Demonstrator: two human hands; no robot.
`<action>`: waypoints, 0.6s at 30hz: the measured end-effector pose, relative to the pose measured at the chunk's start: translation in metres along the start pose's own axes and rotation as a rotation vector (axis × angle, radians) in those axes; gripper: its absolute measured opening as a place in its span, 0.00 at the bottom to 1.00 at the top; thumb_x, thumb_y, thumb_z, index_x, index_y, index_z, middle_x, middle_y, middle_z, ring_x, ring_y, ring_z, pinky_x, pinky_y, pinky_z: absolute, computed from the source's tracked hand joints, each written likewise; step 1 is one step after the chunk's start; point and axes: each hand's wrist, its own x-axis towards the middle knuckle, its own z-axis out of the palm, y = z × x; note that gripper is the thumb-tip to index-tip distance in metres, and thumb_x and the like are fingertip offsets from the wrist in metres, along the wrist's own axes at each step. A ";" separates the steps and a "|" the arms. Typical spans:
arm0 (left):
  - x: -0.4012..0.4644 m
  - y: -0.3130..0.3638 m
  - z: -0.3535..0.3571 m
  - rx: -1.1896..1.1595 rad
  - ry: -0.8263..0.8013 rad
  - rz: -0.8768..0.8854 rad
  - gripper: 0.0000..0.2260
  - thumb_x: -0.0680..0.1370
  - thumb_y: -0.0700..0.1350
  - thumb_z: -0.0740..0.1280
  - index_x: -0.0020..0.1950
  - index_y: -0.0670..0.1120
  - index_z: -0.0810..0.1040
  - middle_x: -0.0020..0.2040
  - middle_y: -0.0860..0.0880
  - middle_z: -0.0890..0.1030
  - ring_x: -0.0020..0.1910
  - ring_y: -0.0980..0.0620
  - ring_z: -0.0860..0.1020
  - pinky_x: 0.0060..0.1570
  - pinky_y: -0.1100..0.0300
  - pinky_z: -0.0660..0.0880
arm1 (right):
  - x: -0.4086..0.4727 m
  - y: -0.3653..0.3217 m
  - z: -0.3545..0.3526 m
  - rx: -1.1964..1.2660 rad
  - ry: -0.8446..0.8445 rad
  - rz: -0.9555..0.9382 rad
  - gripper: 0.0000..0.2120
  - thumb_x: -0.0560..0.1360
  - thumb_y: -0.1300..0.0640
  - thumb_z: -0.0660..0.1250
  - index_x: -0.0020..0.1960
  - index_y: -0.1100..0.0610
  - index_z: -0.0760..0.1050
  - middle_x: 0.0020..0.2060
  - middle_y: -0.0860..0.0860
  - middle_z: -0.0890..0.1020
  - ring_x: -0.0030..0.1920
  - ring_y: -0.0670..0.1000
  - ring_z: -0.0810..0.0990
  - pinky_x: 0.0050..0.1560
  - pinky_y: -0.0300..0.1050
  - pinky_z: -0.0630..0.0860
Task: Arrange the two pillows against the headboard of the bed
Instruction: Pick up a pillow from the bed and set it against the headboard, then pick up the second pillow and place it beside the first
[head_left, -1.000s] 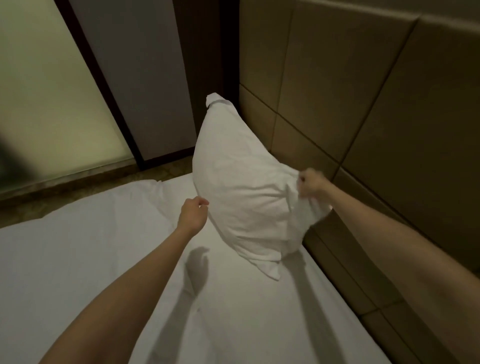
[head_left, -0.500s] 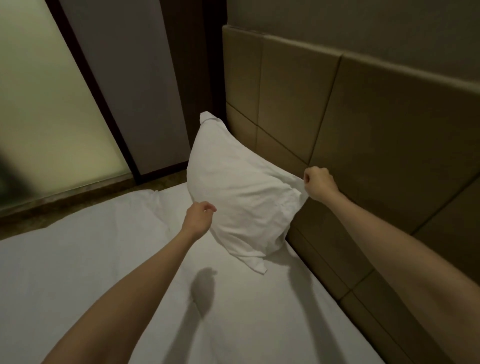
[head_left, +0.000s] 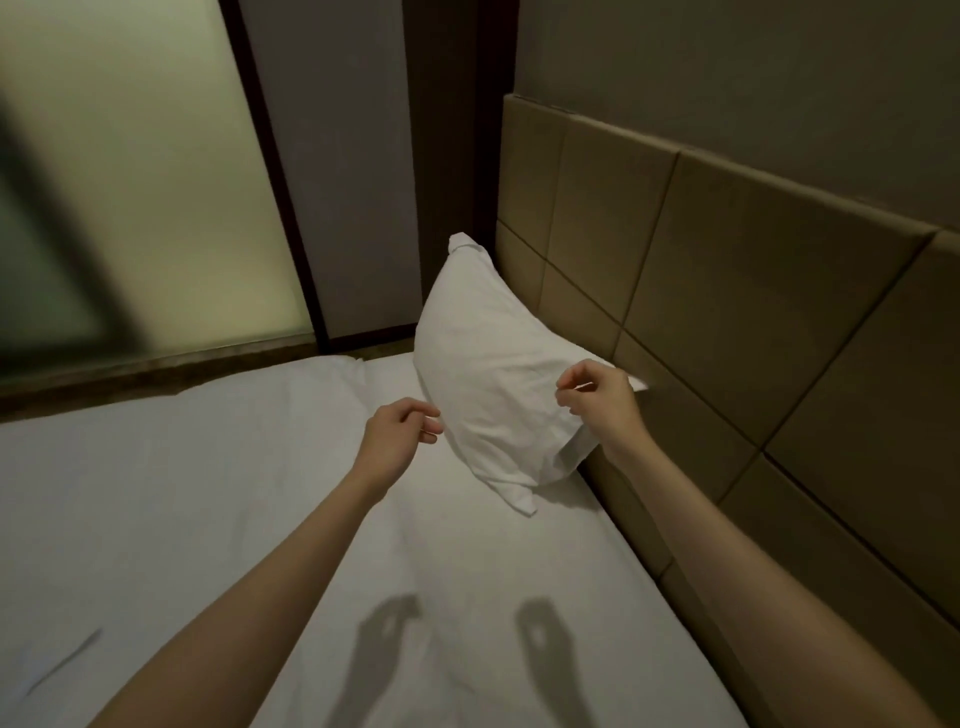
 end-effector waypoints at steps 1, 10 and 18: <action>-0.016 -0.002 -0.010 -0.024 0.012 0.002 0.14 0.78 0.39 0.55 0.48 0.45 0.81 0.41 0.47 0.84 0.41 0.51 0.81 0.45 0.61 0.76 | -0.017 -0.006 0.007 0.038 -0.017 -0.004 0.08 0.69 0.70 0.67 0.38 0.58 0.77 0.36 0.53 0.81 0.37 0.50 0.78 0.40 0.43 0.76; -0.144 -0.071 -0.117 -0.132 0.142 -0.083 0.14 0.76 0.38 0.56 0.44 0.48 0.81 0.39 0.48 0.84 0.38 0.53 0.80 0.45 0.60 0.74 | -0.168 -0.035 0.090 0.153 -0.155 0.034 0.11 0.70 0.69 0.68 0.35 0.55 0.75 0.32 0.49 0.79 0.28 0.43 0.79 0.32 0.36 0.72; -0.252 -0.149 -0.220 -0.196 0.177 -0.220 0.14 0.76 0.37 0.56 0.43 0.47 0.80 0.39 0.48 0.83 0.36 0.53 0.79 0.46 0.60 0.73 | -0.300 -0.045 0.186 0.153 -0.217 0.160 0.10 0.69 0.68 0.67 0.35 0.54 0.76 0.32 0.47 0.80 0.31 0.44 0.80 0.35 0.38 0.72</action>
